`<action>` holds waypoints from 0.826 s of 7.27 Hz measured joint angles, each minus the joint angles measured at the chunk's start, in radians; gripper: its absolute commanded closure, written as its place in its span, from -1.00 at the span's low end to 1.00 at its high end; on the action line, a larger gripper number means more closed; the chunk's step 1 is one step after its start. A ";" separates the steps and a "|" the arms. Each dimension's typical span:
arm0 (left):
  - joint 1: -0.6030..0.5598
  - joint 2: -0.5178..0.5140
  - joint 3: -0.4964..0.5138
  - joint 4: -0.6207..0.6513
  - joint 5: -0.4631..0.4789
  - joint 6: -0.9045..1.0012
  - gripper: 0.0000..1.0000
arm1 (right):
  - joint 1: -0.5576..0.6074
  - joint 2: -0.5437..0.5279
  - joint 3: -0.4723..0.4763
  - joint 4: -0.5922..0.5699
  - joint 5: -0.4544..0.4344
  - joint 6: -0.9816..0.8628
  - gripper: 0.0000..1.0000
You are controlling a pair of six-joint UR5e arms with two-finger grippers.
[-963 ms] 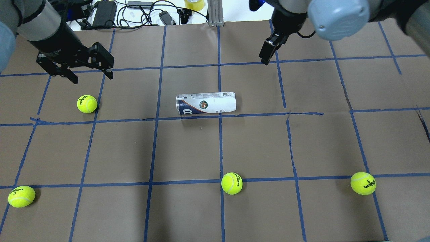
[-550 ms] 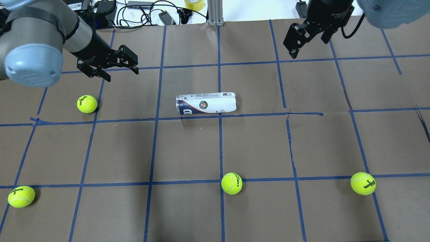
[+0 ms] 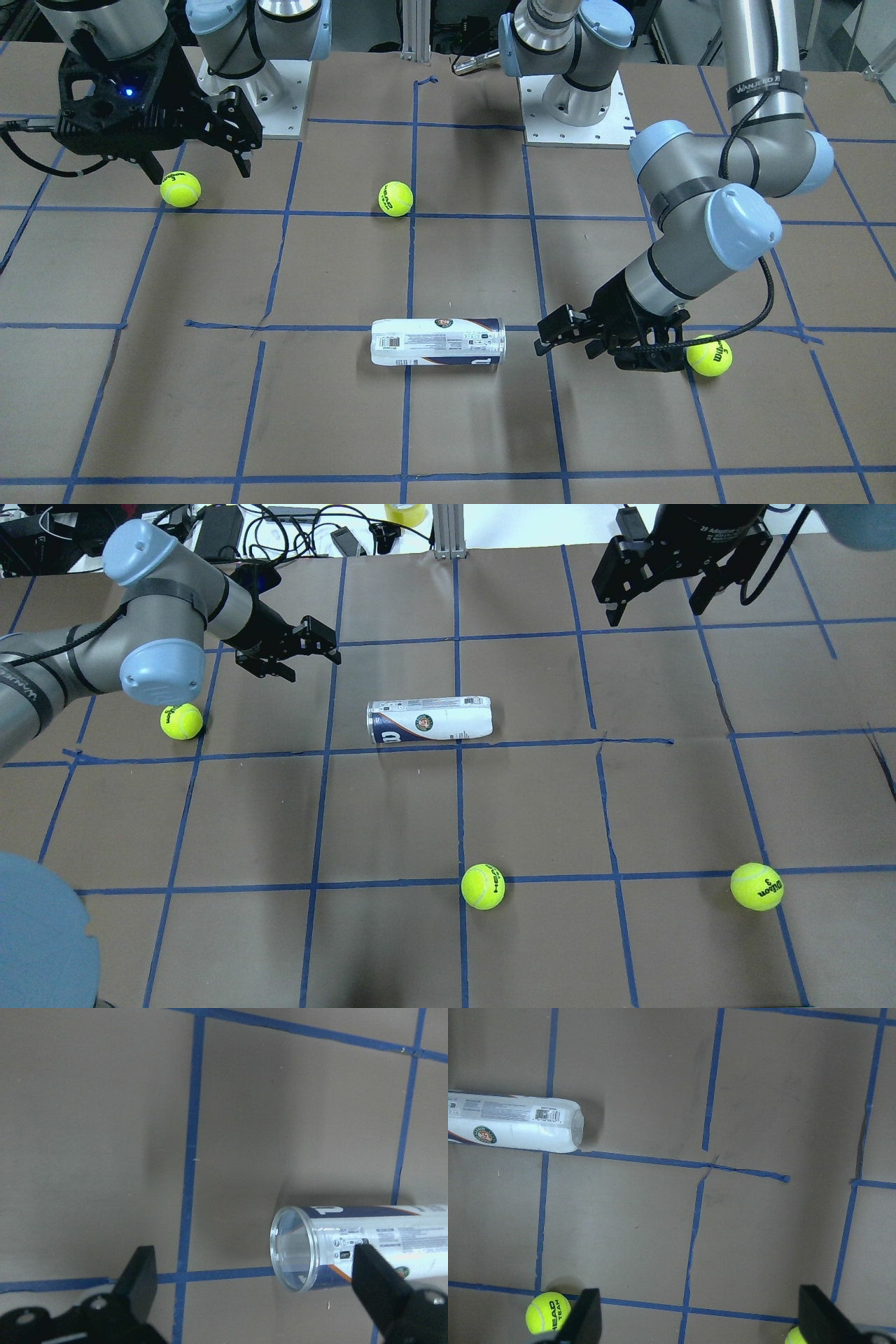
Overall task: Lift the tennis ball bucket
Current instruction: 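Reach the left gripper to the can's open end and grip its rim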
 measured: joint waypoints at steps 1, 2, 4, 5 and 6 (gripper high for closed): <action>-0.016 -0.038 0.000 0.036 -0.033 -0.001 -1.00 | -0.002 0.000 -0.004 0.006 -0.011 0.000 -1.00; -0.029 -0.072 0.000 0.062 -0.073 0.000 -1.00 | -0.005 -0.001 -0.005 0.009 -0.039 0.003 -1.00; -0.042 -0.114 -0.008 0.078 -0.115 0.005 -1.00 | -0.013 0.000 -0.005 0.014 -0.076 0.022 -1.00; -0.055 -0.125 -0.017 0.079 -0.120 0.003 -1.00 | -0.029 0.000 -0.006 0.016 -0.069 0.027 -1.00; -0.067 -0.129 -0.026 0.075 -0.124 -0.005 -1.00 | -0.046 -0.003 -0.009 0.018 -0.048 0.029 -1.00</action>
